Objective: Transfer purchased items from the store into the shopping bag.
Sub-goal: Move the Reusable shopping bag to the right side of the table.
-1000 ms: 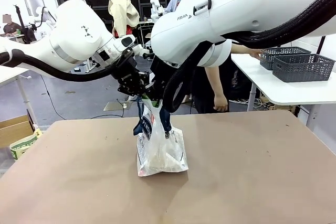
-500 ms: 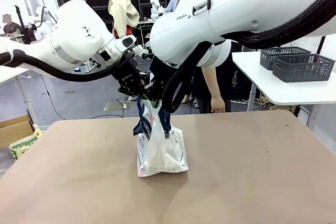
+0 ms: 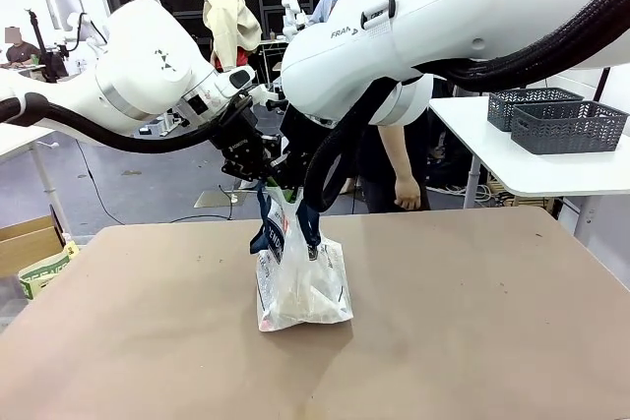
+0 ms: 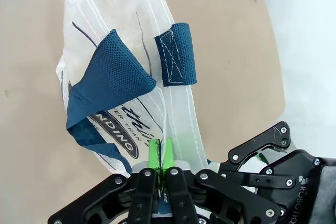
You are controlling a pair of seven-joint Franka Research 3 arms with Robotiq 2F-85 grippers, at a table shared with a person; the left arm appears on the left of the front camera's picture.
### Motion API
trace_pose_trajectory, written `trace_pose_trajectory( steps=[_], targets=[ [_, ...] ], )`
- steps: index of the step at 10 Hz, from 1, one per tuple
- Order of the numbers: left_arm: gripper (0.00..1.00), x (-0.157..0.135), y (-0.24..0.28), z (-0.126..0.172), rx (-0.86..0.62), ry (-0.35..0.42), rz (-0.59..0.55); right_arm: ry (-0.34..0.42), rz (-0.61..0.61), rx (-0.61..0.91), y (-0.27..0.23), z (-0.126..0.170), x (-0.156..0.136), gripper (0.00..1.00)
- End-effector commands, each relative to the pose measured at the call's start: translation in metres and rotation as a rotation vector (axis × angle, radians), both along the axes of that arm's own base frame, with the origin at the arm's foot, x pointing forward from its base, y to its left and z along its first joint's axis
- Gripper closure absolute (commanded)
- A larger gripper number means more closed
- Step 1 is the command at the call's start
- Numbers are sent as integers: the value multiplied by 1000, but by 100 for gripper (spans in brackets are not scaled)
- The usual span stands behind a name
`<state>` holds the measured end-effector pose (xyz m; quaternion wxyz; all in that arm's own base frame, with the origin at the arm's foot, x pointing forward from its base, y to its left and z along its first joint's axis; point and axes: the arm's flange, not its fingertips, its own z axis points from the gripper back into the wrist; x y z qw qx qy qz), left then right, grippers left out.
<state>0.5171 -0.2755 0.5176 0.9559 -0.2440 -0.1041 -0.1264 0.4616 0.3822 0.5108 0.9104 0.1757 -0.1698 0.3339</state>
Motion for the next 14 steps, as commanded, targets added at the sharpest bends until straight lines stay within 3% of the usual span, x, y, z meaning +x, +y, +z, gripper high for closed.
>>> trace_pose_trajectory(
  steps=[1,4,5,11,14],
  targets=[
    [74,-1,6,0,-38,-20,14,-2,19,45,-2,-2,-7,100],
    [15,1,16,-3,-86,1,63,-8,24,49,-2,-1,-9,100],
    [0,3,20,-5,-116,7,68,-12,25,52,-3,0,-9,100],
    [0,12,20,1,-178,18,109,-31,30,62,-3,3,-12,100],
    [0,15,13,7,-146,26,78,-35,42,61,-3,2,-12,100]
  ],
)
